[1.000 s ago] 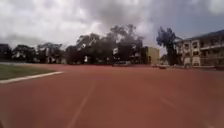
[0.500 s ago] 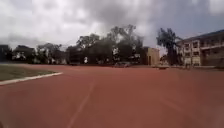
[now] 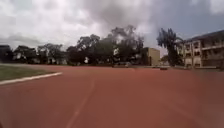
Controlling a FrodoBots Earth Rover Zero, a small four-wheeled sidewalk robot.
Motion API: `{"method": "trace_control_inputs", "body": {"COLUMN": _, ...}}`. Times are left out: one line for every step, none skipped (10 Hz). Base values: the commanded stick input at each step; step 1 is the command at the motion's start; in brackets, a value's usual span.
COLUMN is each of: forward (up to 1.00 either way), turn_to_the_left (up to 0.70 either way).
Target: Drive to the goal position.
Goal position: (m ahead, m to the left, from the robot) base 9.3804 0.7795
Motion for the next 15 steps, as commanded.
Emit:
{"method": "trace_control_inputs", "body": {"forward": 0.60, "turn_to_the_left": 0.00}}
{"method": "trace_control_inputs", "body": {"forward": 0.60, "turn_to_the_left": 0.00}}
{"method": "trace_control_inputs", "body": {"forward": 0.60, "turn_to_the_left": 0.00}}
{"method": "trace_control_inputs", "body": {"forward": 0.60, "turn_to_the_left": 0.00}}
{"method": "trace_control_inputs", "body": {"forward": 0.60, "turn_to_the_left": 0.00}}
{"method": "trace_control_inputs", "body": {"forward": 0.60, "turn_to_the_left": 0.00}}
{"method": "trace_control_inputs", "body": {"forward": 0.60, "turn_to_the_left": 0.00}}
{"method": "trace_control_inputs", "body": {"forward": 0.60, "turn_to_the_left": 0.00}}
{"method": "trace_control_inputs", "body": {"forward": 0.60, "turn_to_the_left": 0.00}}
{"method": "trace_control_inputs", "body": {"forward": 0.60, "turn_to_the_left": 0.00}}
{"method": "trace_control_inputs", "body": {"forward": 0.60, "turn_to_the_left": 0.00}}
{"method": "trace_control_inputs", "body": {"forward": 0.60, "turn_to_the_left": 0.00}}
{"method": "trace_control_inputs", "body": {"forward": 0.60, "turn_to_the_left": 0.00}}
{"method": "trace_control_inputs", "body": {"forward": 0.60, "turn_to_the_left": 0.00}}
{"method": "trace_control_inputs", "body": {"forward": 0.60, "turn_to_the_left": 0.00}}
